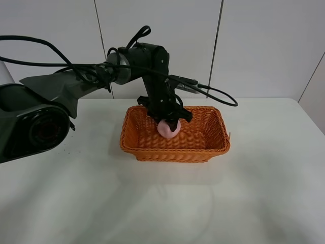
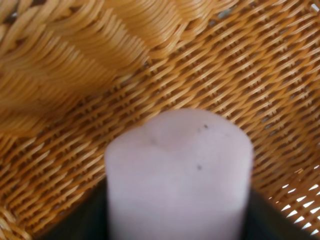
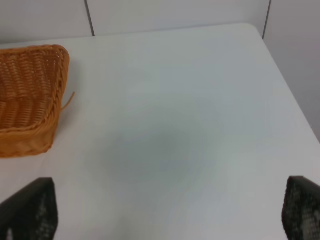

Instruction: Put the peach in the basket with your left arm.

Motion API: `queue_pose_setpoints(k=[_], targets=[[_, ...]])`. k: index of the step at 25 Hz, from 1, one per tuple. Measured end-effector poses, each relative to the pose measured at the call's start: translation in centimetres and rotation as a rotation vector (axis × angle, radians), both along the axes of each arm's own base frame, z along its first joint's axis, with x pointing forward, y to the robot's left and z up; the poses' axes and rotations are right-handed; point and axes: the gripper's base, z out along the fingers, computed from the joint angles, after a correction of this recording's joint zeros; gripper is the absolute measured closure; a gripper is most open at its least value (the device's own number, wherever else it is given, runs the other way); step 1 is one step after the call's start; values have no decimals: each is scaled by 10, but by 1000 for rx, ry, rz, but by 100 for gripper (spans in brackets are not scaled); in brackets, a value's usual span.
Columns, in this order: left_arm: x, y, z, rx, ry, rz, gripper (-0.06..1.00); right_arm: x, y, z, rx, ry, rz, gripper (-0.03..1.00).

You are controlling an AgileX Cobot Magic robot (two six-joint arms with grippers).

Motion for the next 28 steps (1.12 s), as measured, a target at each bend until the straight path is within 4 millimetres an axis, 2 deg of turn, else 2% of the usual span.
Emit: queue_pose_setpoints(k=[2,6,10,14,17,21,25,28], targets=[[-1,1,0,5,14,14,20,0,0,0,0,0,0,27],[-3,2,6,10,26,28,13,0,0,0,0,0,0,27],[-6,12,36,-2,6,34,12,0,0,0,0,0,0,27],[-2,37,75,-26,-37,64,12,0,0,0,0,0,0,27],[10,64,90,-38,-65,109,12,0,0,0,0,0,0,27],[29,104,92,-32,-76,176,12,0,0,0,0,0,0,27],[49,158,92,-24,-81,276,12,0,0,0,0,0,0,27],[62,205,92,-18,-84,367,12,0,0,0,0,0,0,27]])
